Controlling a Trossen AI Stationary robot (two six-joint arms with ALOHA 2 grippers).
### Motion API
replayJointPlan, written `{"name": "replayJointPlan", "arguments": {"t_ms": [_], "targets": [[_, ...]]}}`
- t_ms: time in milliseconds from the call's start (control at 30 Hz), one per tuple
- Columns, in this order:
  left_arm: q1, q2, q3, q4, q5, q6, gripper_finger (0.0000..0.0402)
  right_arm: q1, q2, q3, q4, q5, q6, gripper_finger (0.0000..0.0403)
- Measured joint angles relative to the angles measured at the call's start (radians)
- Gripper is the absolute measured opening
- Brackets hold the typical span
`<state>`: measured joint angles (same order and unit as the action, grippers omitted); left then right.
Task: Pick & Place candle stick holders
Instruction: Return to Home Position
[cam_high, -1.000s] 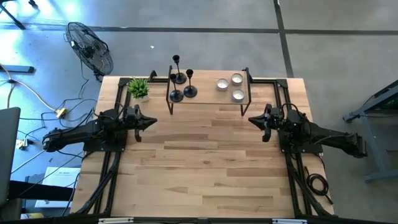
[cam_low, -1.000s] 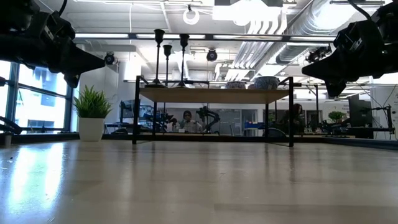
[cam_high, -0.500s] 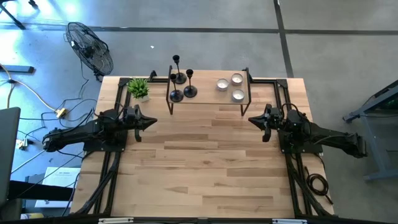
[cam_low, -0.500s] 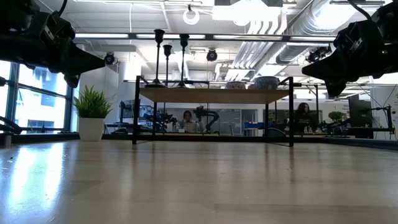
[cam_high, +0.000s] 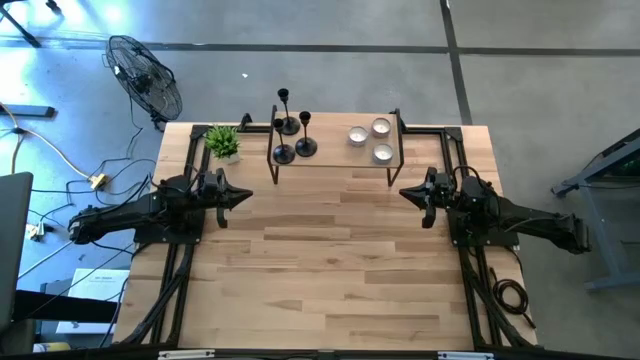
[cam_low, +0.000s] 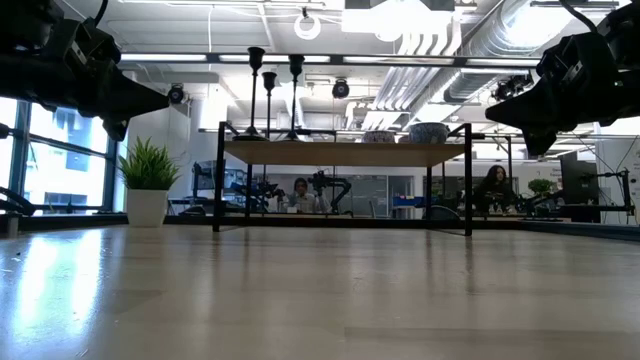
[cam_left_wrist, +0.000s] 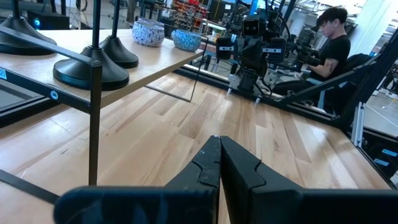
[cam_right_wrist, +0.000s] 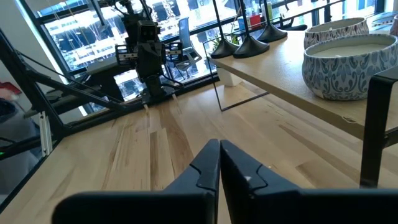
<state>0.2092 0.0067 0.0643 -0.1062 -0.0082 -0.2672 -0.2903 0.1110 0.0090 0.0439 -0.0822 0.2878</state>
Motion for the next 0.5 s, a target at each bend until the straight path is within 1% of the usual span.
{"name": "replayJointPlan", "arguments": {"t_ms": [500], "targets": [[0.0, 0.0, 0.0, 0.0, 0.0, 0.0, 0.0001, 0.0, 0.0, 0.0, 0.0, 0.0, 0.0, 0.0008]]}}
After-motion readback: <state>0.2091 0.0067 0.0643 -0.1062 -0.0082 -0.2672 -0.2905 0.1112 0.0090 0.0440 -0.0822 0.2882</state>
